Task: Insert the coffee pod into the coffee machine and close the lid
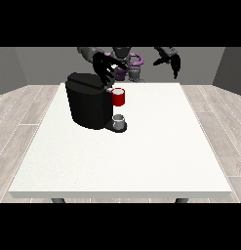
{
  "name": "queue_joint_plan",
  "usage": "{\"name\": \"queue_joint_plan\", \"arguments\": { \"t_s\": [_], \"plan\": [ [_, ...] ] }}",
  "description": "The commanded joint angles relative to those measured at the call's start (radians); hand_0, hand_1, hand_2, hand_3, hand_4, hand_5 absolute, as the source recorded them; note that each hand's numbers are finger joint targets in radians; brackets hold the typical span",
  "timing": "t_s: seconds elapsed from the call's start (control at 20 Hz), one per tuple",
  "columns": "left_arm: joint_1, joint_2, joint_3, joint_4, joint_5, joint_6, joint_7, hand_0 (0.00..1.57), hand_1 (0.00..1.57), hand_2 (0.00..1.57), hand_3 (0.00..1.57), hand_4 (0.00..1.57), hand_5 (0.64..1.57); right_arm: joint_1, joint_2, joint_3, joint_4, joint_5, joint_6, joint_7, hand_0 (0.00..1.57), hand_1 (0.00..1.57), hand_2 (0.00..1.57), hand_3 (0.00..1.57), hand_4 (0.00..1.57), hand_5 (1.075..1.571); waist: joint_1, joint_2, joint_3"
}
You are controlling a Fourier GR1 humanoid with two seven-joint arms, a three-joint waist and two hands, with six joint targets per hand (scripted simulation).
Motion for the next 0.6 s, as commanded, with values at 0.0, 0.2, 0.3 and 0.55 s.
{"name": "queue_joint_plan", "arguments": {
  "t_s": [0.0, 0.2, 0.3, 0.55],
  "plan": [
    [-0.010, -0.027, -0.032, -0.006, -0.026, 0.022, 0.000, 0.00, 0.00, 0.00, 0.00, 0.34, 1.571, -0.101, 0.046, 0.048, -0.039, -0.002, 0.039, -0.080, 0.00, 0.00, 0.00, 0.00, 0.30, 1.571, 0.086, 0.021, -0.0171],
    [-0.041, -0.006, -0.022, -0.004, 0.003, -0.020, -0.024, 0.00, 0.00, 0.00, 0.00, 0.40, 1.571, -0.137, 0.032, 0.036, -0.056, 0.016, 0.015, -0.023, 0.00, 0.00, 0.00, 0.00, 0.16, 1.571, 0.144, 0.051, -0.0178],
    [-0.060, -0.021, -0.036, -0.013, -0.002, -0.014, -0.011, 0.00, 0.00, 0.00, 0.00, 0.38, 1.571, -0.148, 0.022, 0.024, -0.080, 0.009, 0.019, 0.008, 0.00, 0.00, 0.00, 0.00, 0.13, 1.571, 0.164, 0.051, -0.0168],
    [-0.074, -0.035, -0.064, -0.012, -0.010, -0.024, -0.029, 0.00, 0.00, 0.00, 0.00, 0.38, 1.571, -0.152, -0.020, 0.022, -0.144, 0.038, 0.023, 0.053, 0.00, 0.00, 0.00, 0.00, 0.05, 1.571, 0.219, 0.092, -0.0164]
  ]
}}
